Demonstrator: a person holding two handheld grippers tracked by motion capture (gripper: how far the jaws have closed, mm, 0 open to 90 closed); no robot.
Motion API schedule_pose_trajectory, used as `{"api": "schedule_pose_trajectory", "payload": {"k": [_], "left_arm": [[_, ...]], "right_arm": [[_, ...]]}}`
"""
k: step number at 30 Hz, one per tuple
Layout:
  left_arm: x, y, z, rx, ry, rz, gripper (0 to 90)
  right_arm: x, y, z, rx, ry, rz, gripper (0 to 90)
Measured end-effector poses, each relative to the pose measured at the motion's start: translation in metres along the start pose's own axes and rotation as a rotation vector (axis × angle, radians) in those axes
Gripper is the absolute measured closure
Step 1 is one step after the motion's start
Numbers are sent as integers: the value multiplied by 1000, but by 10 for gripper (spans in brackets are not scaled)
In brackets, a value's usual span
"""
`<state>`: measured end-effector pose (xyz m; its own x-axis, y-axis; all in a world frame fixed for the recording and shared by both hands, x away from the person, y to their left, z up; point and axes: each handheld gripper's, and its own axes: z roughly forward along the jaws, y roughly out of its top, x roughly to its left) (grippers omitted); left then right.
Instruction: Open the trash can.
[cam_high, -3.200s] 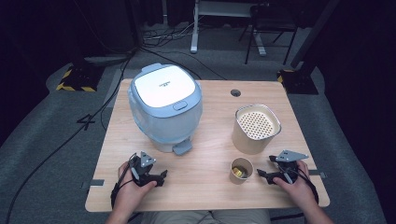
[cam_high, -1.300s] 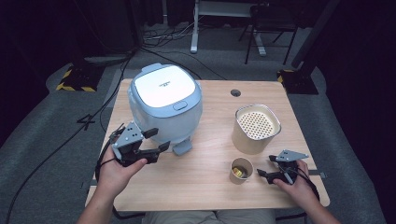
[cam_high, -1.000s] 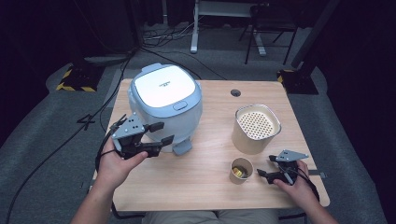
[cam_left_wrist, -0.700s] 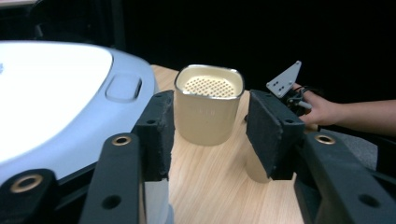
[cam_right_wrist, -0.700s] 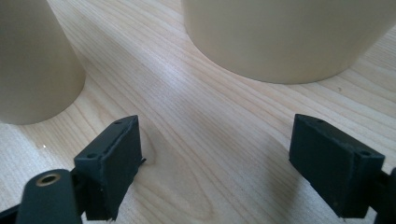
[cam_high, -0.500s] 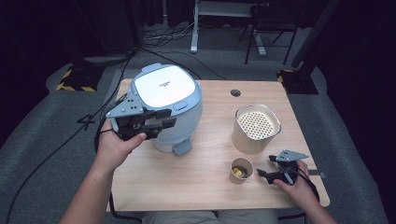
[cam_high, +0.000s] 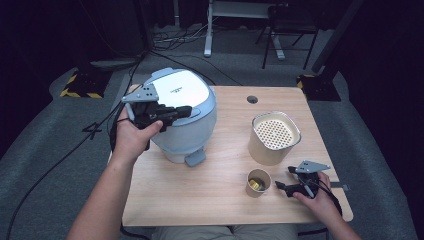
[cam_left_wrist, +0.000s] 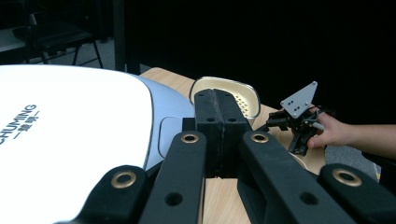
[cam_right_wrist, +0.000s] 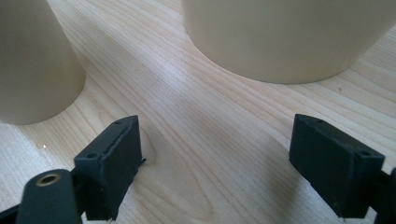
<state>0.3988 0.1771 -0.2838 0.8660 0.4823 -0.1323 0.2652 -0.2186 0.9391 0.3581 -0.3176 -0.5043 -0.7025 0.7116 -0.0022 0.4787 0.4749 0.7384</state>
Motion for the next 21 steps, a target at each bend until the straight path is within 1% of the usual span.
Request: {"api": "schedule_pose_trajectory", "payload": {"k": [2, 4, 6, 7, 8, 9, 10, 11, 16, 19, 21], "left_arm": [[2, 0, 4, -7, 5, -3, 900], [4, -1, 8, -9, 9, -15, 900], [5, -1, 12, 2, 17, -11, 900], [5, -2, 14, 10, 27, -11, 900], [4, -2, 16, 24, 48, -6, 900], [3, -2, 17, 44, 74, 8, 900], [3, -2, 19, 55, 91, 20, 900], [2, -2, 20, 62, 98, 24, 900], [1, -2, 20, 71, 111, 27, 899], [0, -2, 20, 80, 121, 35, 898], [0, -1, 20, 84, 128, 33, 898]], "right_arm": [[0, 0, 0, 1, -1, 0, 171], [0, 0, 0, 1, -1, 0, 171], [0, 0, 0, 1, -1, 0, 171], [0, 0, 0, 0, 0, 0, 171], [0, 0, 0, 1, -1, 0, 171], [0, 0, 0, 1, -1, 0, 171], [0, 0, 0, 1, -1, 0, 171], [0, 0, 0, 1, -1, 0, 171], [0, 0, 0, 0, 0, 0, 171], [0, 0, 0, 1, -1, 0, 171], [0, 0, 0, 0, 0, 0, 171]]}}
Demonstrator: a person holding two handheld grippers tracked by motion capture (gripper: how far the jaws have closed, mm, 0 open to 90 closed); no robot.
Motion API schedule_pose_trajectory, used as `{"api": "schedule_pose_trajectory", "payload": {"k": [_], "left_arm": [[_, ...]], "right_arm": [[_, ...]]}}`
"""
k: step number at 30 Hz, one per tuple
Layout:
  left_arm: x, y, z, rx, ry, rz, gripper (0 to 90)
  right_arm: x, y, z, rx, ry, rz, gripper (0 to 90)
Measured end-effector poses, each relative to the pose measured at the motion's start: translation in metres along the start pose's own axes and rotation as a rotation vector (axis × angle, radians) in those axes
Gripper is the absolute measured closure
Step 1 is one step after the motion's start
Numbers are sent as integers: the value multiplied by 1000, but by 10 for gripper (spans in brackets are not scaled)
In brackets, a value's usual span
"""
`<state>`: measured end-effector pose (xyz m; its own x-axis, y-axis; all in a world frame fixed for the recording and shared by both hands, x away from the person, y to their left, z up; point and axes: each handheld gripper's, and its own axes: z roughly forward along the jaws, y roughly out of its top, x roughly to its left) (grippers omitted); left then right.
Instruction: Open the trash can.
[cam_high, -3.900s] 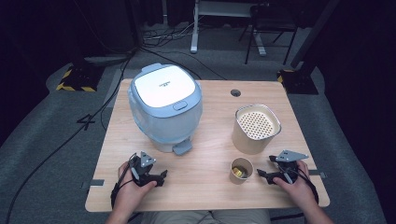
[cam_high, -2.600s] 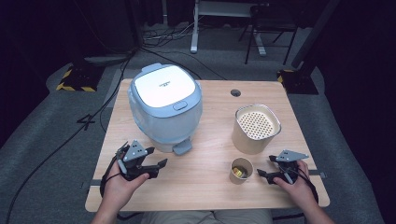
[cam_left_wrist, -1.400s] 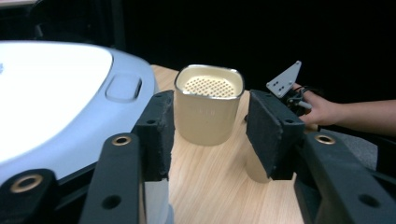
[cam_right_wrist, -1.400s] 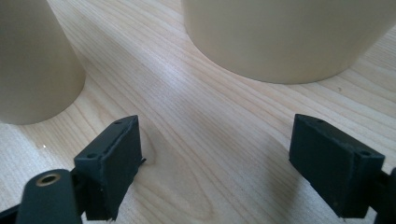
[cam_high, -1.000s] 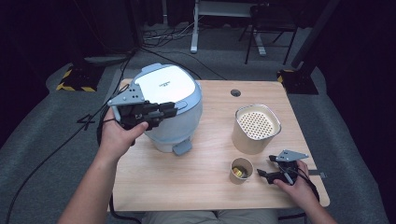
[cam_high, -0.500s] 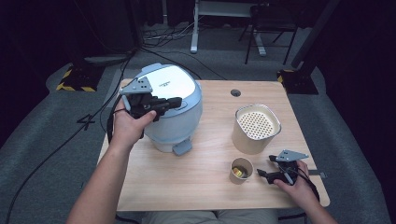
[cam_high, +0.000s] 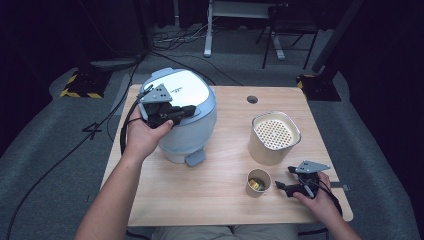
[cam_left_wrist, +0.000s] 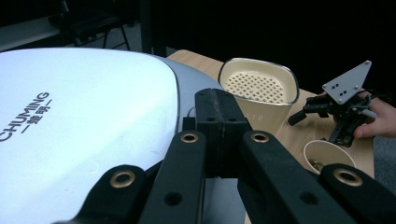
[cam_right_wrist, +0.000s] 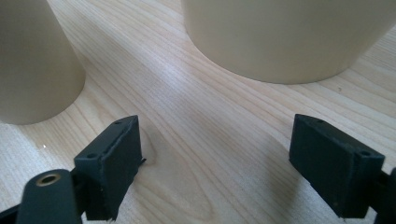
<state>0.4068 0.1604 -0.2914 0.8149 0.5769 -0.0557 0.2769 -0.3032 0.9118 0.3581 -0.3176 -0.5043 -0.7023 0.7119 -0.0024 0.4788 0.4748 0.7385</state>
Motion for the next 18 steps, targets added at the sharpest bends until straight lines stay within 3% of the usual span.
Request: {"api": "schedule_pose_trajectory", "payload": {"k": [10, 13, 14, 18], "left_arm": [[-6, 4, 1, 43, 36, 22, 900], [-9, 6, 2, 56, 58, 35, 900], [-11, 8, 2, 73, 83, 45, 900], [-12, 8, 5, 76, 57, 36, 900]], "right_arm": [[0, 0, 0, 0, 0, 0, 171], [0, 0, 0, 1, -1, -1, 171], [0, 0, 0, 0, 0, 0, 171], [0, 0, 0, 1, 0, 0, 171]]}}
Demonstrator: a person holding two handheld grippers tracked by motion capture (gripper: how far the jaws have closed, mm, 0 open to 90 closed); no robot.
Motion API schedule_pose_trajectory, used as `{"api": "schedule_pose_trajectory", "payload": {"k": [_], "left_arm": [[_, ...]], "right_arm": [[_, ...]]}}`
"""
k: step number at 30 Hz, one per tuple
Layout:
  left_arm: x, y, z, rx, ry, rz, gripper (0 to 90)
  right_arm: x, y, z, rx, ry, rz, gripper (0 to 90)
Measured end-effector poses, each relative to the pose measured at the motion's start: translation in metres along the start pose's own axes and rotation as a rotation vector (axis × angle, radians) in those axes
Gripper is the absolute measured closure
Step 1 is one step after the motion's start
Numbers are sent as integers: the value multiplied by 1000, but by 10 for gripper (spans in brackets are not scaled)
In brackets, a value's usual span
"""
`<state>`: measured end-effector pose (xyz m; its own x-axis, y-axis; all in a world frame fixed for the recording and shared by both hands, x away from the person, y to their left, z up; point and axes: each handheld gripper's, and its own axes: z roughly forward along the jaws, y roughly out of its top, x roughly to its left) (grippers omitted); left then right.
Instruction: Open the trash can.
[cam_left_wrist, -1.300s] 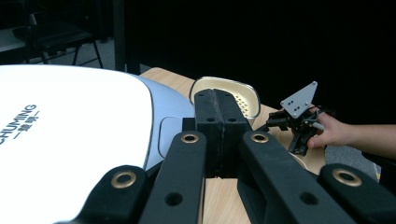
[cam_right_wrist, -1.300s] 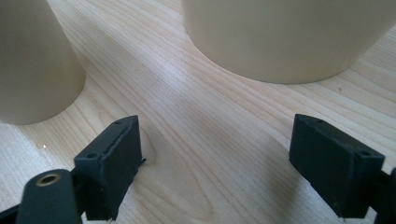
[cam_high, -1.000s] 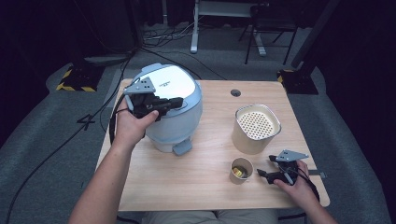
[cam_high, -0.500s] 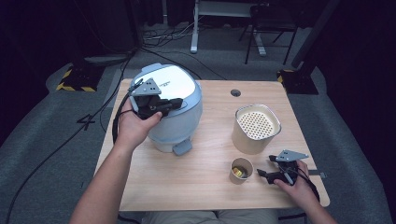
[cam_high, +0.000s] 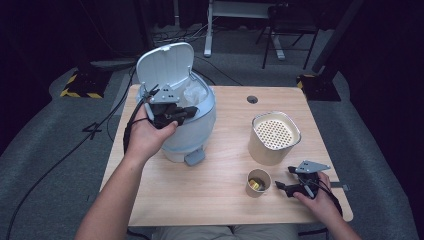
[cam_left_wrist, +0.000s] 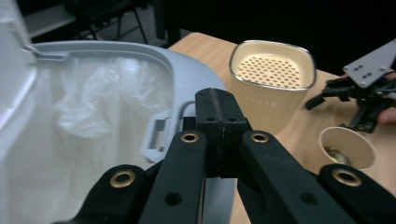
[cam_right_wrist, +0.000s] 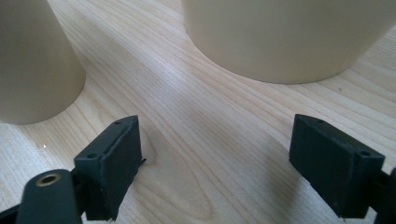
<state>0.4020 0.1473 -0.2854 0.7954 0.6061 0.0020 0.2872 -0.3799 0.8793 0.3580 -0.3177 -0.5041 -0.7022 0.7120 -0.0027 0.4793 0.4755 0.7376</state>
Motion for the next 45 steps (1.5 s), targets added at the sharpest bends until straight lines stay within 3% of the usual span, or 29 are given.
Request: {"api": "schedule_pose_trajectory", "payload": {"k": [4, 7, 9, 11, 14, 17, 21, 27, 33, 45], "left_arm": [[0, 0, 1, 0, -14, -9, 900], [1, -1, 1, -10, -57, -32, 888], [0, -1, 1, -12, -69, -32, 785], [-7, -1, 1, -46, -50, -6, 627], [-15, -5, 0, -79, -62, 8, 510], [-21, -8, -5, -100, -70, 10, 449], [-26, -13, -14, -131, -95, 3, 422], [-33, -28, -26, -145, -123, 25, 415], [-37, -40, -33, -144, -114, 22, 409], [-50, -86, -40, -131, -106, -18, 403]], "right_arm": [[0, 0, 0, 0, 0, 0, 171], [0, 0, 0, 0, 0, -1, 171], [0, 0, 0, 0, 0, 0, 171], [0, 0, 0, 0, 0, 0, 171], [0, 0, 0, 0, 0, 0, 171], [0, 0, 0, 0, 0, 0, 171], [0, 0, 0, 0, 0, 0, 171], [0, 0, 0, 0, 0, 0, 171], [0, 0, 0, 0, 0, -1, 171], [0, 0, 0, 0, 1, 0, 171]]}}
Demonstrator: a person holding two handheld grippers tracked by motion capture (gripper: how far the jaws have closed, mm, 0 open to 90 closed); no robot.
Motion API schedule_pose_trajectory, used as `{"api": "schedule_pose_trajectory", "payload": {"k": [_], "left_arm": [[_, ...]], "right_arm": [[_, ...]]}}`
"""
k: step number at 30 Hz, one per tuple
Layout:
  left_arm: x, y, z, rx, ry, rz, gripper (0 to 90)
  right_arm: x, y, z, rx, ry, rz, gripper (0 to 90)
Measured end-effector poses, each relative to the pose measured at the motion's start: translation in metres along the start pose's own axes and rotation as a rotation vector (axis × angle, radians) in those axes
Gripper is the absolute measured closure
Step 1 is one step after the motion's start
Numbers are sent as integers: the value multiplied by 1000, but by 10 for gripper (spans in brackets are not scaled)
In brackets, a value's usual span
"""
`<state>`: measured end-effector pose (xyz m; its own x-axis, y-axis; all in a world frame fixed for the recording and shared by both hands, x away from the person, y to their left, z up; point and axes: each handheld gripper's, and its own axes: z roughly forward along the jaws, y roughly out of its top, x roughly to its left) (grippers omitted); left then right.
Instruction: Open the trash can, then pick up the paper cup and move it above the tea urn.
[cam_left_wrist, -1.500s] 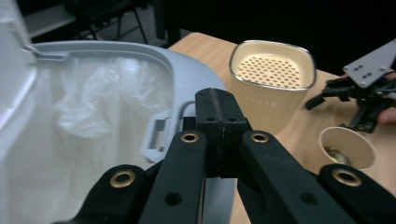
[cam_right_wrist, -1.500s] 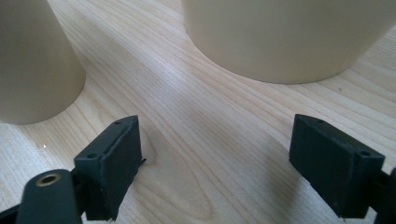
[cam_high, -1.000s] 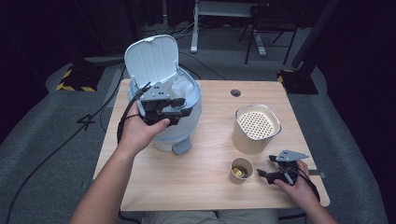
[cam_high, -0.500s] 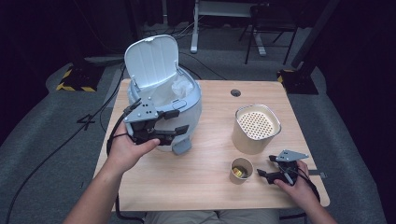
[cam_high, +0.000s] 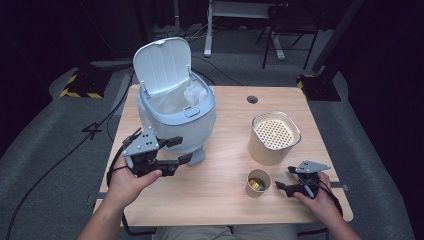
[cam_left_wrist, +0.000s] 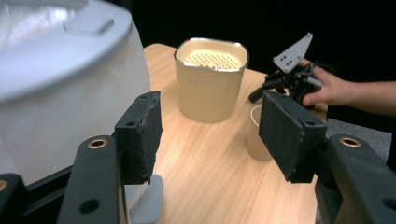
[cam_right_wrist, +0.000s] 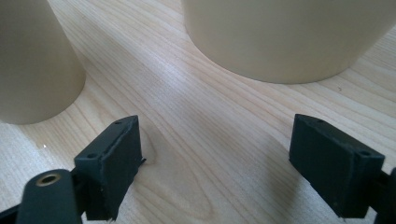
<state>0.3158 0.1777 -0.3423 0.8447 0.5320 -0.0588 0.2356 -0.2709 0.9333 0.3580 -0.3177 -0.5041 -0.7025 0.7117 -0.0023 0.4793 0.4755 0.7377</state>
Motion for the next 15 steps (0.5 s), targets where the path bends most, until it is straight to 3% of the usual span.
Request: {"api": "schedule_pose_trajectory", "payload": {"k": [6, 10, 11, 12, 13, 15], "left_arm": [[-2, -19, 2, 4, -9, -7, 393], [-2, -44, 10, 47, -7, -20, 381], [-2, -44, 10, 47, -7, -20, 379], [0, -54, 15, 61, -3, -35, 377], [0, -54, 15, 61, -3, -35, 375], [3, -70, 22, 93, 7, -51, 370]], "right_arm": [[1, 0, -1, -5, 6, -5, 215], [4, 1, -3, 14, 2, -1, 225], [4, 1, -3, 14, 2, -1, 225], [6, 3, -5, 28, 13, -22, 250], [8, 3, -7, 23, 21, -20, 245], [10, 5, -12, 1, 48, -13, 243]]}}
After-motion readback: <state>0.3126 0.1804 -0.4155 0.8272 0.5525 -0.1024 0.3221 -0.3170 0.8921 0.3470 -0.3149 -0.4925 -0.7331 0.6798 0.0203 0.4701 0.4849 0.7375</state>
